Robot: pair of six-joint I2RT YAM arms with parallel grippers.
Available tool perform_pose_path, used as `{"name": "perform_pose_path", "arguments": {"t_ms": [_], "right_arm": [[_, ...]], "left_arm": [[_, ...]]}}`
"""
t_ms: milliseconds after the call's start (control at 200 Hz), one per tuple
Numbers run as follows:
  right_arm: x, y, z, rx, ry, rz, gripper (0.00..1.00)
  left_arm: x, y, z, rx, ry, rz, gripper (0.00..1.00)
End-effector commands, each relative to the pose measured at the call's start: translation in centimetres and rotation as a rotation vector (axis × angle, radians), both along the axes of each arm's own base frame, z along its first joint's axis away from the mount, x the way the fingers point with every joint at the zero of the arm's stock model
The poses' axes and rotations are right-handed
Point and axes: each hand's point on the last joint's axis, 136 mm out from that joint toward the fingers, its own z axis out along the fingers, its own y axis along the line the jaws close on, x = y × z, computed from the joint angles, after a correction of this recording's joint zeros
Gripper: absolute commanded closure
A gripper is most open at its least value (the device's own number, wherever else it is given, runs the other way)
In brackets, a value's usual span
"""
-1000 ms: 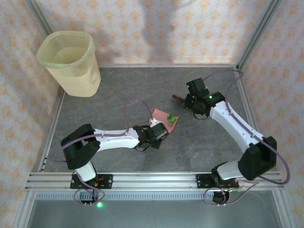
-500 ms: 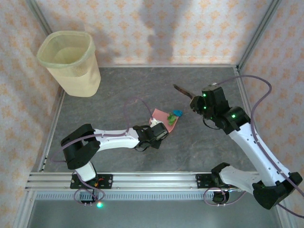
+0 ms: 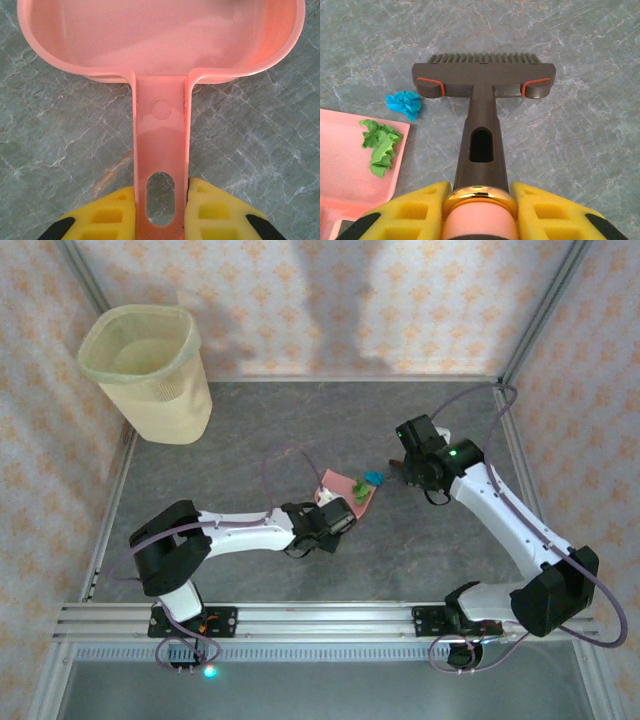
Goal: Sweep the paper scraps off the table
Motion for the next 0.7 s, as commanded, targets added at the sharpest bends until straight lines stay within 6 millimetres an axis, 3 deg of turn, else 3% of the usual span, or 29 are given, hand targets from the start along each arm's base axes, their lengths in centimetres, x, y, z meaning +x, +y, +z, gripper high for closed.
{"name": "perform_pose_path", "arguments": {"t_ms": [0, 220, 520, 696], "right_arm": [[-0.7, -0.8, 0.0, -0.034, 0.008, 0.013, 1.0], [-1.0, 0.6, -0.6, 0.018, 0.028, 0.055, 1.0], [-3.3, 2.6, -2.4, 0.058, 0.116, 0.168, 1.0], [-5.1, 3.6, -2.7, 0.123, 0.129, 0.226, 1.0]], "left_arm": [[-1.6, 0.6, -0.2, 0.072, 0.056, -0.048, 1.0], [-3.2, -0.1, -0.2, 0.061, 0.122, -0.068, 1.0], [-1.8, -0.2, 1.4, 0.154, 0.108, -0.035, 1.0], [-0.7, 0.3, 1.0, 0.192, 0.112, -0.008, 1.0]]}}
